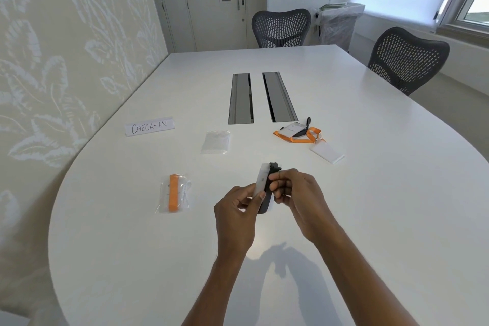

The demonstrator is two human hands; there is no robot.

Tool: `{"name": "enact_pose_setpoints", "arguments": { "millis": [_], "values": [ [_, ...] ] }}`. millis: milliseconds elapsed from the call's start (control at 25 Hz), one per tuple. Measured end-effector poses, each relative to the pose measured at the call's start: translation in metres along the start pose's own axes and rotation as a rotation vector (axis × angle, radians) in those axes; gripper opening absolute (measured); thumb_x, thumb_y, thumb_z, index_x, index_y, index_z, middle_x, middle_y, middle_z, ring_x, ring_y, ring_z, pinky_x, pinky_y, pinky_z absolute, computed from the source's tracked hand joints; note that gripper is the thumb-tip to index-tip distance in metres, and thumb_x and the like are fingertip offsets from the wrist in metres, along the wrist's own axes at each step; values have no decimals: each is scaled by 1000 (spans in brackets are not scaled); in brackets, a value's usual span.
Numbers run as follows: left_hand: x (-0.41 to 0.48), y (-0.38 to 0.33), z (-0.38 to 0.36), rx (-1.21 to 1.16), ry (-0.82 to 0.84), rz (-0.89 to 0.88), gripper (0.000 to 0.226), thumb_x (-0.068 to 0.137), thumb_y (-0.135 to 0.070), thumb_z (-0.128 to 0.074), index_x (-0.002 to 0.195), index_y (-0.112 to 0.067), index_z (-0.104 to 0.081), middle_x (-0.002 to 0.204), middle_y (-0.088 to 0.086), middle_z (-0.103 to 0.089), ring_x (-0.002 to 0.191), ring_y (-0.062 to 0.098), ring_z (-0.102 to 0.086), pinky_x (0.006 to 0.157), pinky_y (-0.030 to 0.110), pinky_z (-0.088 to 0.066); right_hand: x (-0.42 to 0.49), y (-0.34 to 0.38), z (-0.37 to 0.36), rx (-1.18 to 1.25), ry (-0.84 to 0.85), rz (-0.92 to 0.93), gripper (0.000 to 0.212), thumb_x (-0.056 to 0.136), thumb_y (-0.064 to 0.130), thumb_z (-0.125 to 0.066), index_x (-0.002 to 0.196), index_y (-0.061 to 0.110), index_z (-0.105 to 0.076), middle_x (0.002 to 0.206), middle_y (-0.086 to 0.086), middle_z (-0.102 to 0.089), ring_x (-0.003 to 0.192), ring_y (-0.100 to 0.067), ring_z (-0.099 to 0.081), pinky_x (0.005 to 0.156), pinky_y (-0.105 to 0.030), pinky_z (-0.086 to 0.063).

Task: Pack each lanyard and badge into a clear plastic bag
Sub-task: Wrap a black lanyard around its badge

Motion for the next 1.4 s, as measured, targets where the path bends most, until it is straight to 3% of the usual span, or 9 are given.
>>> {"name": "enact_pose_setpoints", "arguments": {
  "millis": [200,320,480,640,800,920,1120,1240,1400],
  "values": [
    [1,21,-5,14,-5,64,23,95,-16,-77,102,-38,-80,90,-13,-79,79,6,-76,69,14,-56,12,-10,-2,-385,-154,155,20,100,17,-63,84,7,-71,75,-5,-70,65,-11,-58,64,-25,-50],
    [-3,38,-14,-41,19,180,19,96,-23,-78,108,-36,-80,91,-18,-81,83,7,-78,75,21,-61,16,-12,9,-430,-280,237,12,96,26,-73,100,20,-64,94,4,-68,83,-11,-63,70,-22,-49],
    [-2,61,-28,-187,134,294,16,97,-26,-76,111,-33,-81,97,-12,-82,92,15,-78,84,27,-63,37,-26,14,-421,-161,197,14,97,32,-74,110,31,-68,108,16,-70,101,-9,-66,76,-23,-52],
    [-3,86,-37,-63,181,347,21,92,-29,-81,111,-35,-75,94,-10,-80,87,15,-75,74,26,-59,59,-40,25,-517,-138,190,1,94,24,-79,93,23,-77,92,8,-77,88,-12,-70,70,-19,-53],
    [4,102,-56,205,249,280,62,90,-31,-83,145,-28,-56,93,-7,-70,86,9,-68,74,13,-51,78,-51,31,-661,-129,149,7,93,21,-79,87,19,-78,86,6,-76,81,-12,-68,64,-17,-47],
    [7,110,-75,293,340,196,78,93,-36,-79,160,-28,-41,112,-6,-63,104,15,-60,94,25,-51,90,-58,43,-695,-143,128,11,93,22,-79,84,16,-78,82,2,-76,78,-18,-70,63,-20,-51],
    [15,120,-89,562,375,18,58,100,-46,-65,154,-30,-52,131,-4,-55,126,17,-50,107,33,-38,93,-84,61,-637,-207,118,13,94,21,-76,82,18,-78,82,1,-76,80,-20,-72,71,-29,-57],
    [13,120,-93,635,358,-27,59,97,-56,-58,151,-33,-54,135,-6,-50,128,15,-47,106,30,-38,91,-92,67,-639,-273,171,7,91,23,-79,84,22,-78,98,6,-68,86,-10,-66,75,-20,-50],
    [13,115,-92,650,319,-51,57,97,-60,-55,148,-36,-56,133,-9,-52,126,14,-49,103,30,-40,88,-92,71,-662,-308,237,6,91,28,-79,90,27,-73,94,12,-65,83,-5,-62,72,-12,-44]
  ]
}}
Point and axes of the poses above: each hand's wrist, its own x-axis towards the middle knuckle, its own z-axis out of the back of the hand, y = z × x, the point moved 9 cm from there along x, towards the middle knuckle
